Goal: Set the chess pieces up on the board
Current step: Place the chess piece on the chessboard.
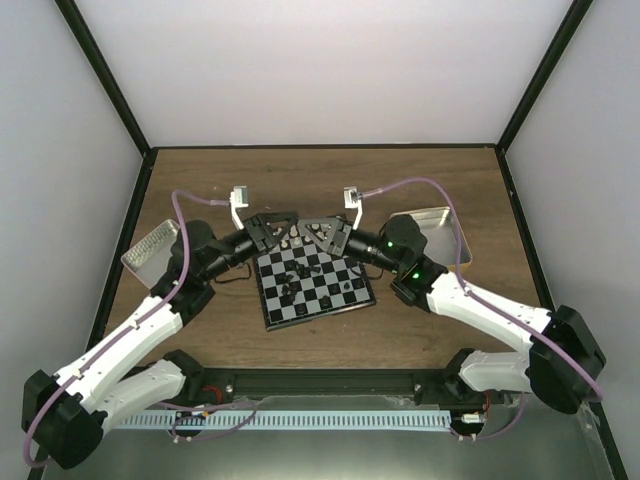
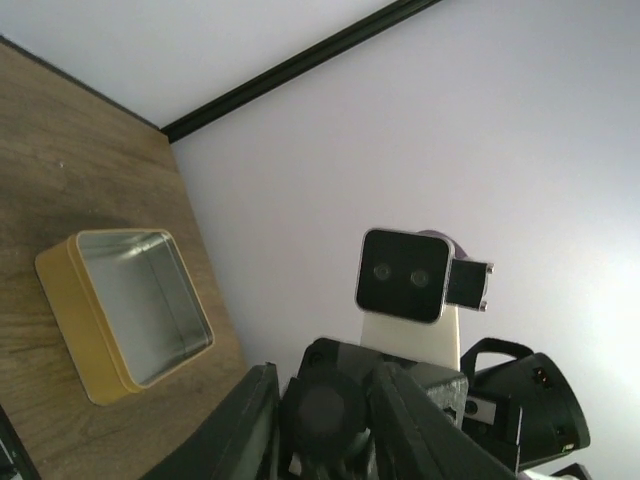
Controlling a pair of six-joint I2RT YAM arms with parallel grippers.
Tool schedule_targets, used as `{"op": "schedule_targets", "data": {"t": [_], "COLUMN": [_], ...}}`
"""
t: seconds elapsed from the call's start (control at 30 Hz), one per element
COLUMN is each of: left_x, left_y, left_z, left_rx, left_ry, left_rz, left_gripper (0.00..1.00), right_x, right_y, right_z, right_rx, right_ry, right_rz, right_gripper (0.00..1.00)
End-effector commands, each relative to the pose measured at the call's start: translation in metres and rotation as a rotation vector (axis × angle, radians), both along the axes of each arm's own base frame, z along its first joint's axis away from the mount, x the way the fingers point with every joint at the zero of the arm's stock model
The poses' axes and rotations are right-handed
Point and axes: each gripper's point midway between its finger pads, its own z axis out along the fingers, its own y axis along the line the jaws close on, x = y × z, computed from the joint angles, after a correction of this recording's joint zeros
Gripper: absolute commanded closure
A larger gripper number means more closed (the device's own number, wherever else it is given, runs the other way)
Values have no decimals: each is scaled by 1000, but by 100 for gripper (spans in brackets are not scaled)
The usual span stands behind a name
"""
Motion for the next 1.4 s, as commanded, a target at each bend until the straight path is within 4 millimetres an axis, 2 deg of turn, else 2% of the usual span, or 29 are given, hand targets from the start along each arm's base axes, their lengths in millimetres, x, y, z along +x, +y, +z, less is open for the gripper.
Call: {"op": "schedule_targets", "data": {"t": [0.0, 0.1, 0.17, 0.33, 0.47, 0.57, 0.73, 0.9, 1.13, 1.37], "left_x": [-2, 7, 14, 21, 18, 14, 9, 7, 7, 3], "left_y": [-1, 13, 30, 78, 119, 135, 146, 150, 150, 147], "left_z": [-14, -26, -32, -46, -44, -42, -44, -53, -67, -72], "left_rx": [41, 132, 209, 441, 586, 656, 698, 733, 799, 771], "left_ry": [12, 26, 23, 9, -18, -55, -88, -105, -137, -141], "left_rz": [-4, 96, 194, 418, 581, 632, 661, 671, 651, 631], "left_gripper": [64, 39, 31, 25, 24, 23, 22, 20, 18, 15], "right_x": [18, 29, 38, 54, 49, 42, 28, 14, -1, -7], "right_y": [-7, -16, -24, -60, -77, -89, -110, -115, -111, -102], "right_z": [18, -1, -22, -87, -122, -142, -165, -171, -189, -209], "right_rx": [-9, -99, -202, -519, -754, -902, -1094, -1178, -1262, -1340], "right_ry": [-9, 24, 53, 127, 153, 197, 298, 381, 459, 493], "right_rz": [-86, -121, -152, -261, -254, -225, -184, -133, -76, -32], "right_gripper": [99, 99, 99, 99, 99, 99, 99, 99, 99, 99]}}
